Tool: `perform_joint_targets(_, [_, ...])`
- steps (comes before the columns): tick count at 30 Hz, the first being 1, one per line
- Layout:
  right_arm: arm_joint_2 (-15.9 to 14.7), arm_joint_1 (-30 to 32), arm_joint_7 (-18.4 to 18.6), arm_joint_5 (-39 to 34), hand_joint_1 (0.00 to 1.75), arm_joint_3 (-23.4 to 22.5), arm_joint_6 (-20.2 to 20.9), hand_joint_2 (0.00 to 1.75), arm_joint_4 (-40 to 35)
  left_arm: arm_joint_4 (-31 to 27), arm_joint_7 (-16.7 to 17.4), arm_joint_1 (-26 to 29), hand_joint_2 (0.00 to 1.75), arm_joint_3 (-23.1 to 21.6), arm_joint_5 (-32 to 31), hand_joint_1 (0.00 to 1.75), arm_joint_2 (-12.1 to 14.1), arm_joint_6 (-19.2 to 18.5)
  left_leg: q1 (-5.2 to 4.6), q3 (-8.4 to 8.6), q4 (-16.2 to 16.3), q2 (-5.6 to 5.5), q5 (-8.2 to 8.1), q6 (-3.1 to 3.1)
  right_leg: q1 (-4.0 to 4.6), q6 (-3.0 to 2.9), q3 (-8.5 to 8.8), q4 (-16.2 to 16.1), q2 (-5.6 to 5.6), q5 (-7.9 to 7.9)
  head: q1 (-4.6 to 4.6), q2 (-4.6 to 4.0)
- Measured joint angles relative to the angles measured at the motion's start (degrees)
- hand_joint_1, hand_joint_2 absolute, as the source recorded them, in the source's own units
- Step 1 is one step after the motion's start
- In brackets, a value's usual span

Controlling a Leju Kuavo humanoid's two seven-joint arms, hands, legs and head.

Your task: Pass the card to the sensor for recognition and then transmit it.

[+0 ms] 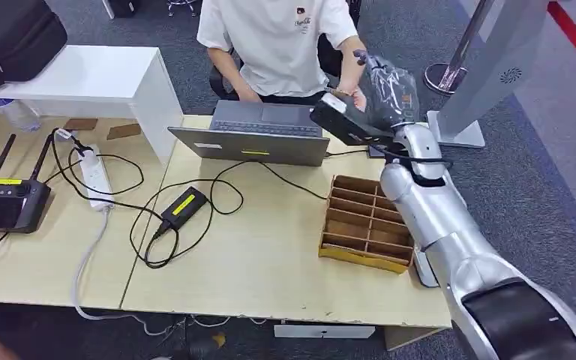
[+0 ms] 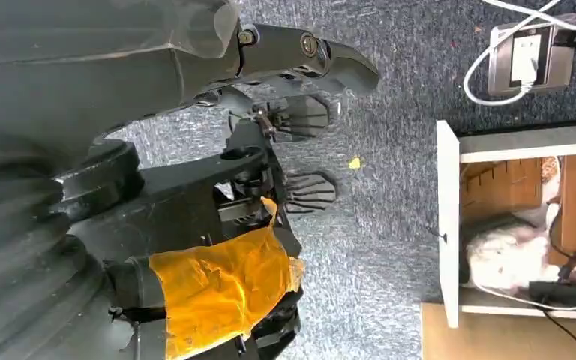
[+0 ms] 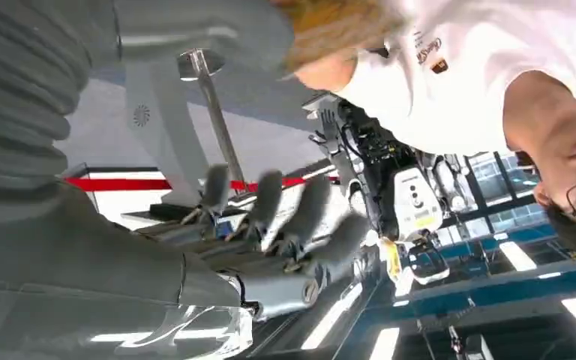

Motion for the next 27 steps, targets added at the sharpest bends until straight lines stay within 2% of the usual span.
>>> perform_joint_targets(7, [-0.68,-0.24,1.97,2.80,0.00,0.00,-0.68,1.75,1.64,0.02,0.18,-0.01,1.75,-0.02,0.33,0.00,0.00,-0.11,0.00,-0.02,0.04,0.00,0.00,0.00,0.00,0.01,-0.05,-0.01,0.00,0.01,0.00,0.00])
perform_joint_targets(10, [-2.32,-0.88,5.05,6.30,0.00,0.00,-2.43,1.75,3.30,0.00,0.24,-0.01,1.75,-0.07,0.37,0.00,0.00,-0.07,0.00,-0.03,0.07,0.00,0.00,0.01,0.00,0.05,-0.04,-0.01,0.00,0.03,-0.02,0.00])
perform_joint_targets(16, [-7.52,-3.37,8.74,12.33,0.00,0.00,-3.30,1.75,7.59,0.00,0.28,0.00,1.75,-0.18,0.88,0.00,0.04,-0.06,-0.01,-0.09,0.17,0.00,-0.01,0.02,-0.01,0.08,-0.05,-0.01,0.00,0.05,0.02,0.00])
perform_joint_targets(23, [-17.25,-7.27,11.47,17.80,0.00,-0.37,-1.70,1.75,11.81,0.02,0.07,0.15,1.75,-0.26,1.27,0.00,0.70,-0.61,-0.01,-0.11,0.23,0.03,-0.04,0.06,0.00,0.20,-0.06,-0.02,0.02,0.13,0.00,0.00])
perform_joint_targets(27, [-17.97,-7.56,11.61,18.21,0.00,-0.37,-1.48,1.75,12.07,0.02,0.04,0.17,1.75,-0.28,1.29,0.00,0.77,-0.70,-0.01,-0.11,0.23,0.04,-0.04,0.07,0.00,0.20,-0.06,-0.03,0.04,0.13,0.00,0.00])
